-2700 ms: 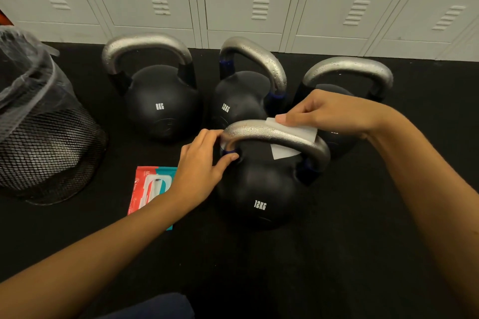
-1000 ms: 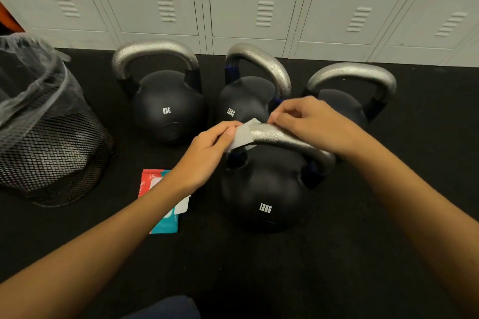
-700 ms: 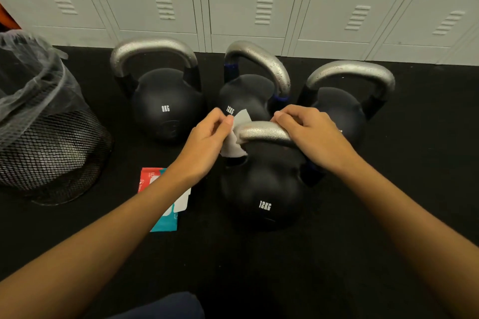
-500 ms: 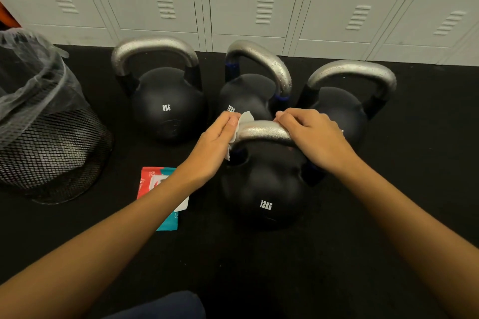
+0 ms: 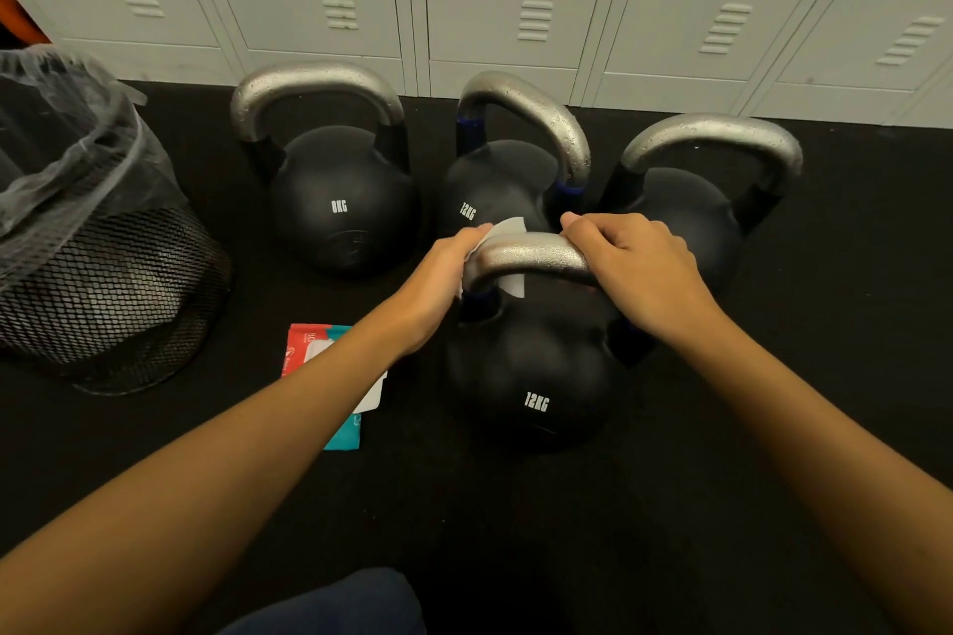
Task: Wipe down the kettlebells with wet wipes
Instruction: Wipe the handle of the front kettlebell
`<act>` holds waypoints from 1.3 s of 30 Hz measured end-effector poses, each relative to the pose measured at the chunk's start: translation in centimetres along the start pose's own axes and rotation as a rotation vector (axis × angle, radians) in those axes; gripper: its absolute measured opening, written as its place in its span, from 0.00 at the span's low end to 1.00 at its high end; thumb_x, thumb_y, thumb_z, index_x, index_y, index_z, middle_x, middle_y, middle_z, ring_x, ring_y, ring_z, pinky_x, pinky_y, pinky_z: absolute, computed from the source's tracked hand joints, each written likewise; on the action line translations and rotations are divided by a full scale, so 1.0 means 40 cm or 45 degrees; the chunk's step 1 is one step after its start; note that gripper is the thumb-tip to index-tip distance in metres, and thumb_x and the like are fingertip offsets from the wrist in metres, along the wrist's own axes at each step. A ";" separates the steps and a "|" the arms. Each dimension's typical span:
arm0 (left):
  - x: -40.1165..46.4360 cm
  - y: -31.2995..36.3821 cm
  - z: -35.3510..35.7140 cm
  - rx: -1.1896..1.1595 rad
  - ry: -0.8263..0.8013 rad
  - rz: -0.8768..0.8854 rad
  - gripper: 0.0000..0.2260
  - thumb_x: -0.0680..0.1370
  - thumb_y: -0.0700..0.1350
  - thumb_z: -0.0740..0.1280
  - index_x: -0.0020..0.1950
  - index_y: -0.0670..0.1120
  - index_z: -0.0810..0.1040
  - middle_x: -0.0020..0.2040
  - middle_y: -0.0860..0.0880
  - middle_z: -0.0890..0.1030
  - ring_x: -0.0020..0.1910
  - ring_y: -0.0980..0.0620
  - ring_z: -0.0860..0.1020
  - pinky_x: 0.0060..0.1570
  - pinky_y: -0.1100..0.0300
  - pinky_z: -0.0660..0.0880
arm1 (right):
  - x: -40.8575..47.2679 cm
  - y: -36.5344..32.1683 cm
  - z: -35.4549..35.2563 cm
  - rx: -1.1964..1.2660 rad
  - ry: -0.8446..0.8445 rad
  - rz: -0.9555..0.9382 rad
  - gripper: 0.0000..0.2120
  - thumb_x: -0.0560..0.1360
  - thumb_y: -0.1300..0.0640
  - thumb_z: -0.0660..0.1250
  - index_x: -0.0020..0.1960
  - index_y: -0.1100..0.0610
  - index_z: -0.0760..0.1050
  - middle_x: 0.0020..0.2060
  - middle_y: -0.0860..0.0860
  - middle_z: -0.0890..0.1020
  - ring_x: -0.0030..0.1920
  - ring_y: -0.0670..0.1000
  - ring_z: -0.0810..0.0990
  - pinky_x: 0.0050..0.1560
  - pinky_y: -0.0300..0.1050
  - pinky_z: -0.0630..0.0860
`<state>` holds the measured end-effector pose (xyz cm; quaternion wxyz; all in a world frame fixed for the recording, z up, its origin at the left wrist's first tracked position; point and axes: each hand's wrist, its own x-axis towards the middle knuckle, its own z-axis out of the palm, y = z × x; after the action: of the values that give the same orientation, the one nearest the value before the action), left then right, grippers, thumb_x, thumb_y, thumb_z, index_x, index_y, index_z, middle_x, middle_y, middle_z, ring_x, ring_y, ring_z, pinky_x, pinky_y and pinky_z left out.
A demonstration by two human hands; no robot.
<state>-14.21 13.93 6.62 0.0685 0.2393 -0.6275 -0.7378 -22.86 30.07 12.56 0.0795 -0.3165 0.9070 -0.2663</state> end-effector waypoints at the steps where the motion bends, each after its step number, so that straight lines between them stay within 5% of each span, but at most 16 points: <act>1: -0.004 -0.012 -0.002 -0.052 0.000 -0.024 0.17 0.81 0.50 0.56 0.46 0.51 0.85 0.44 0.49 0.84 0.53 0.51 0.79 0.63 0.57 0.69 | 0.000 0.000 0.001 0.003 -0.002 -0.003 0.24 0.82 0.41 0.53 0.46 0.56 0.79 0.39 0.53 0.81 0.41 0.50 0.76 0.44 0.48 0.63; 3: -0.004 -0.028 -0.006 -0.123 0.011 -0.077 0.16 0.82 0.46 0.55 0.50 0.47 0.83 0.41 0.50 0.84 0.50 0.53 0.79 0.59 0.60 0.71 | -0.001 0.002 0.001 0.009 0.000 -0.008 0.24 0.82 0.41 0.53 0.44 0.57 0.78 0.37 0.52 0.80 0.40 0.49 0.76 0.44 0.48 0.63; 7: 0.000 -0.013 -0.007 -0.092 0.009 -0.160 0.16 0.79 0.44 0.56 0.38 0.43 0.80 0.38 0.44 0.79 0.46 0.47 0.77 0.56 0.55 0.72 | -0.002 0.005 0.002 0.021 0.007 -0.025 0.25 0.82 0.41 0.53 0.42 0.58 0.77 0.34 0.53 0.79 0.38 0.50 0.75 0.42 0.47 0.65; 10: 0.001 0.007 0.001 -0.108 -0.021 -0.108 0.19 0.80 0.46 0.57 0.36 0.46 0.83 0.36 0.47 0.81 0.41 0.53 0.80 0.51 0.61 0.74 | -0.002 0.006 0.003 0.015 0.014 -0.023 0.25 0.82 0.41 0.53 0.42 0.59 0.76 0.34 0.53 0.79 0.38 0.49 0.75 0.43 0.48 0.64; 14: -0.001 -0.024 0.006 -0.121 0.106 -0.087 0.18 0.77 0.56 0.61 0.58 0.47 0.79 0.57 0.43 0.80 0.59 0.49 0.77 0.68 0.52 0.68 | 0.000 0.007 0.005 0.012 0.013 -0.023 0.24 0.82 0.41 0.53 0.43 0.58 0.77 0.35 0.53 0.79 0.39 0.49 0.75 0.43 0.48 0.65; 17: -0.006 -0.061 0.009 -0.136 0.189 -0.123 0.15 0.79 0.56 0.58 0.58 0.53 0.78 0.61 0.43 0.78 0.62 0.47 0.75 0.69 0.48 0.65 | 0.001 0.009 0.004 0.012 0.016 -0.021 0.24 0.82 0.41 0.53 0.44 0.58 0.78 0.36 0.53 0.80 0.40 0.50 0.76 0.43 0.48 0.65; 25: 0.001 -0.031 0.011 -0.158 0.099 -0.110 0.22 0.79 0.45 0.56 0.31 0.47 0.82 0.34 0.46 0.80 0.41 0.51 0.78 0.58 0.53 0.71 | 0.003 0.011 0.007 0.006 0.018 -0.031 0.25 0.82 0.40 0.53 0.45 0.57 0.79 0.37 0.53 0.81 0.40 0.52 0.77 0.45 0.49 0.67; 28: 0.003 -0.015 0.013 -0.174 0.062 -0.058 0.22 0.80 0.44 0.55 0.32 0.47 0.82 0.30 0.50 0.80 0.34 0.57 0.79 0.48 0.59 0.72 | 0.001 0.010 0.006 0.014 0.021 -0.025 0.25 0.82 0.40 0.53 0.44 0.58 0.78 0.37 0.53 0.80 0.40 0.51 0.76 0.44 0.48 0.66; 34: -0.003 -0.066 0.001 -0.251 0.115 -0.111 0.15 0.81 0.46 0.55 0.54 0.45 0.80 0.44 0.49 0.82 0.52 0.52 0.77 0.65 0.55 0.68 | 0.000 0.012 0.005 0.030 0.022 -0.040 0.25 0.82 0.40 0.53 0.42 0.59 0.77 0.34 0.53 0.79 0.38 0.51 0.75 0.41 0.47 0.66; 39: -0.022 -0.101 0.008 -0.226 0.249 -0.237 0.18 0.79 0.59 0.58 0.59 0.50 0.78 0.64 0.46 0.77 0.66 0.51 0.71 0.70 0.54 0.62 | 0.000 0.013 0.006 0.006 0.029 -0.047 0.26 0.82 0.40 0.52 0.43 0.58 0.77 0.35 0.53 0.79 0.40 0.54 0.76 0.43 0.49 0.67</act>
<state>-12.79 15.38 2.99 0.0816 0.3602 -0.5252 -0.7667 -23.07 30.31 12.06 0.0648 -0.3301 0.9012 -0.2733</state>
